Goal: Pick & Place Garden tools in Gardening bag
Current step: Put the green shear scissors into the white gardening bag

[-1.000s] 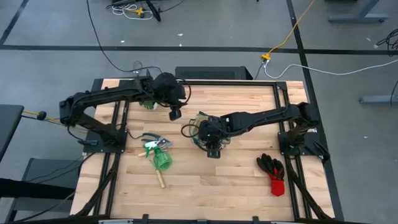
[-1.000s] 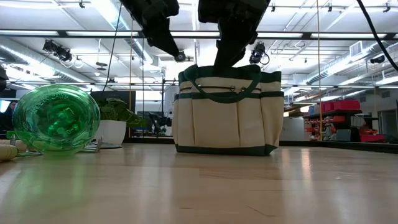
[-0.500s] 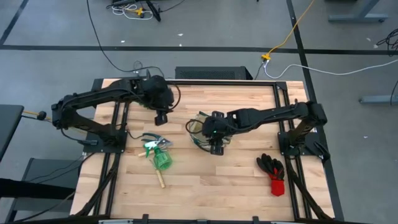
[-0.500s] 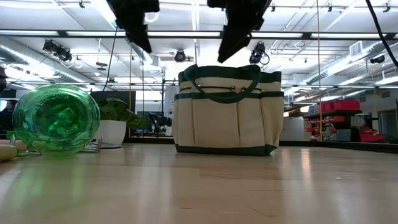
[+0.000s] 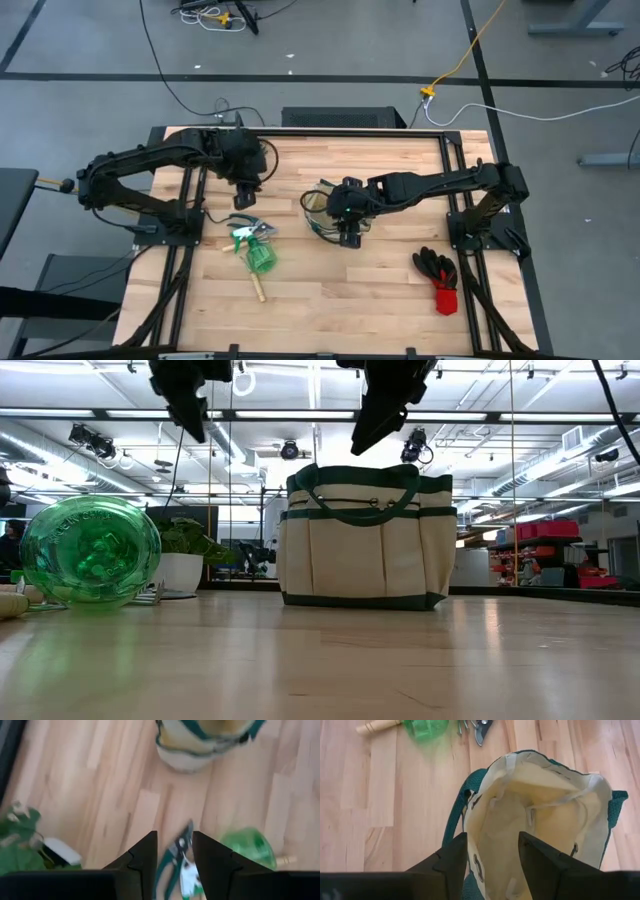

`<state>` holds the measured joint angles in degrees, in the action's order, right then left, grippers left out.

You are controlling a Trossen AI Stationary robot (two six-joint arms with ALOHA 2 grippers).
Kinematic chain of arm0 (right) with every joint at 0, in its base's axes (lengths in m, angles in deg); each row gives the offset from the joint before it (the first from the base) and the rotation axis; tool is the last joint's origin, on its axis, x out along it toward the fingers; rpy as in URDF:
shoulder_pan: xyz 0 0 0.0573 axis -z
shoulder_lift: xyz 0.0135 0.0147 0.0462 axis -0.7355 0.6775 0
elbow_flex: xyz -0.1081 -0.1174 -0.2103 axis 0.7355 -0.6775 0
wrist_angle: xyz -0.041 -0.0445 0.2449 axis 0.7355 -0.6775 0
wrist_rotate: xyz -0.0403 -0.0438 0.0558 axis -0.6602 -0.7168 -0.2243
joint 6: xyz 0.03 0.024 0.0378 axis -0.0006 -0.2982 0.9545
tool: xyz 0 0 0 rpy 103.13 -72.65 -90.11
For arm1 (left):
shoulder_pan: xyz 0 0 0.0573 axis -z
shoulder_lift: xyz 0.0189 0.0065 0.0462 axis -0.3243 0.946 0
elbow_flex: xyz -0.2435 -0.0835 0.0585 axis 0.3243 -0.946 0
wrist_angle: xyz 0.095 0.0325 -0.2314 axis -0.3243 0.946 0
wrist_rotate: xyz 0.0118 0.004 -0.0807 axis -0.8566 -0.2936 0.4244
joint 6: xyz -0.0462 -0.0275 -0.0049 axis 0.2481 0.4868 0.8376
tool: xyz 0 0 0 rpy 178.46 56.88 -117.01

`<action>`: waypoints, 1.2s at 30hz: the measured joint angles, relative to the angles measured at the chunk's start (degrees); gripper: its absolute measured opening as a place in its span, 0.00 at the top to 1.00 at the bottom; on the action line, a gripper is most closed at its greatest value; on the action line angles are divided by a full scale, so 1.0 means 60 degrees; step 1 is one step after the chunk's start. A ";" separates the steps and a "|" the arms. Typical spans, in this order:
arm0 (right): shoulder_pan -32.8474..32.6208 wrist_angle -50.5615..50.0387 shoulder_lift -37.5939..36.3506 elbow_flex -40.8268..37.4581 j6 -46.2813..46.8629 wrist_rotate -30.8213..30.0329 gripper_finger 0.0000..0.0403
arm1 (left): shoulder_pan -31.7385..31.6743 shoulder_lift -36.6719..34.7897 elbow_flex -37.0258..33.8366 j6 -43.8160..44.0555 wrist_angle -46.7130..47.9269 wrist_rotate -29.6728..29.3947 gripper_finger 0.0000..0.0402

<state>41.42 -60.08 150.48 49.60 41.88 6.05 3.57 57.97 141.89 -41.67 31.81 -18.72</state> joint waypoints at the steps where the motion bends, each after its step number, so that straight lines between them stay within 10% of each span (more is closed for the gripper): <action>1: 0.0000 0.0000 0.0000 0.0000 0.0048 0.0000 0.56 | 0.0046 0.0000 0.0000 -0.0002 0.0170 0.0024 0.67; 36: -0.0002 0.0117 0.0018 0.0000 0.0054 0.0000 0.56 | 0.0455 -0.0029 -0.5290 0.0078 -0.2064 -0.1275 0.67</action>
<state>41.41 -59.38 150.58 49.60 42.20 6.05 6.30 57.79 110.15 -41.20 19.43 -26.37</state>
